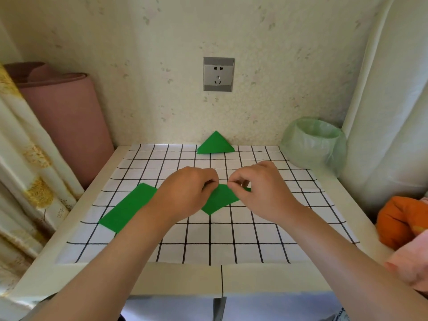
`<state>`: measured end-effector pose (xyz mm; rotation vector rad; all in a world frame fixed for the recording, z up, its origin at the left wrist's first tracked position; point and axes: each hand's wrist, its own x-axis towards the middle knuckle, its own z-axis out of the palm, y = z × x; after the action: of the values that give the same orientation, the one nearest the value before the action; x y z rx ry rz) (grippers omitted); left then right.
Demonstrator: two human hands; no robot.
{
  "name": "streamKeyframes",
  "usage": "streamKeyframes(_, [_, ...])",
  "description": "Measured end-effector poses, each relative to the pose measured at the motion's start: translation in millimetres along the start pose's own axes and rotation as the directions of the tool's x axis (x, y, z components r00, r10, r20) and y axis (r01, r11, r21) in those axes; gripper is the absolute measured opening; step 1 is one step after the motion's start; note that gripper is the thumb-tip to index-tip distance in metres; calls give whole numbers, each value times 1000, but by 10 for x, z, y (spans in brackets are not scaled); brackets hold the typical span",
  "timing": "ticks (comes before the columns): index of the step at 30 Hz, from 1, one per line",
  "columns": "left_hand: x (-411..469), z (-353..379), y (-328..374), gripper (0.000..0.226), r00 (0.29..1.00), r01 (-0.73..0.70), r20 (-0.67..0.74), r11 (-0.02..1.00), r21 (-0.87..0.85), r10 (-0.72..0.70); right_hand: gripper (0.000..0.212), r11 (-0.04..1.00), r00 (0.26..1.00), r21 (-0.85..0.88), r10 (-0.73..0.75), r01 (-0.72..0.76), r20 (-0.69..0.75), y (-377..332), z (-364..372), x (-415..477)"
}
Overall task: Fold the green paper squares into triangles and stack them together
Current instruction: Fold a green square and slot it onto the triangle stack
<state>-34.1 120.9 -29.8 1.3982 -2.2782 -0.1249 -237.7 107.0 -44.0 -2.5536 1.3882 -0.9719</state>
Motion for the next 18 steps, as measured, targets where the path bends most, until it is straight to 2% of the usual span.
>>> streamKeyframes(9, [-5,38,96,15,998,-57,-23,996,-66,56,12,998,998,-1,-69,69,8,-40,27,-16])
streamKeyframes(15, [-8,-135,-61,18,997,-28,74,990,-139,38,11,999,999,6,-35,35,-9,71,-67,12])
streamKeyframes(18, [-31,-258,-211,19,994,59,95,990,-127,-47,11,1000,1000,1,10,-10,-26,148,-138,23])
